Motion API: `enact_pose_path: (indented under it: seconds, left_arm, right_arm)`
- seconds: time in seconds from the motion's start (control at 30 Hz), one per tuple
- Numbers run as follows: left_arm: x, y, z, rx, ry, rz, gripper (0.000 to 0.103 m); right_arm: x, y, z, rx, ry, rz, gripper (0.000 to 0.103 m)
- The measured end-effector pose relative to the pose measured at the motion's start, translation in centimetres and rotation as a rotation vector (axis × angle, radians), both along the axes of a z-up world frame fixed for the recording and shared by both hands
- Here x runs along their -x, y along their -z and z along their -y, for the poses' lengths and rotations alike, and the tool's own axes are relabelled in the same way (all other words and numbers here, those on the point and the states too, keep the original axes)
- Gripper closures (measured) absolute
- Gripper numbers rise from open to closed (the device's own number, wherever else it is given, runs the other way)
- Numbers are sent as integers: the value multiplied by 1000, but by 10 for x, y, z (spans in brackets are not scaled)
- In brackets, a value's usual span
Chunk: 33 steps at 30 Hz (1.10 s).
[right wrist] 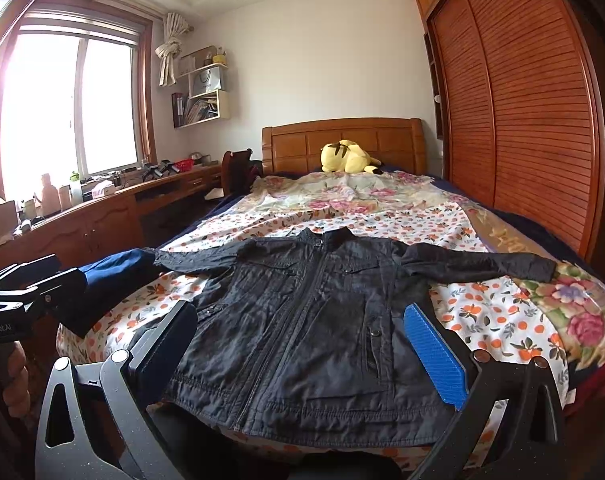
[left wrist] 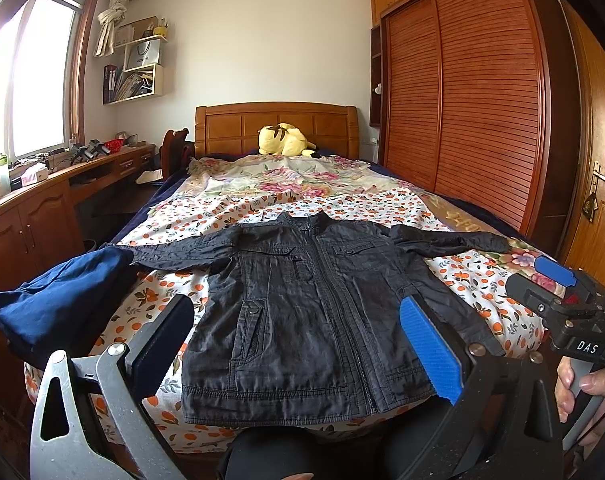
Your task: Fold large clothes
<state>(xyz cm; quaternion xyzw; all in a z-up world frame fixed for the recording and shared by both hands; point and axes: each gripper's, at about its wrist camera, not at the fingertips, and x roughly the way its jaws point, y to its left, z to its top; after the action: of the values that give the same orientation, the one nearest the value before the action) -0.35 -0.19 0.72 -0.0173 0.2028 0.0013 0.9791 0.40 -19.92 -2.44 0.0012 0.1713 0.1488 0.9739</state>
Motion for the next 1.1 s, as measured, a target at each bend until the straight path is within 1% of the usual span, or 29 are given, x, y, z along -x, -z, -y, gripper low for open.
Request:
enact_pose_path:
  seconds: [1.1]
  left_arm:
    - [0,-1,1,-4,-2,1,0]
  right_arm:
    - [-4,-1,4,-19,0,-10,0]
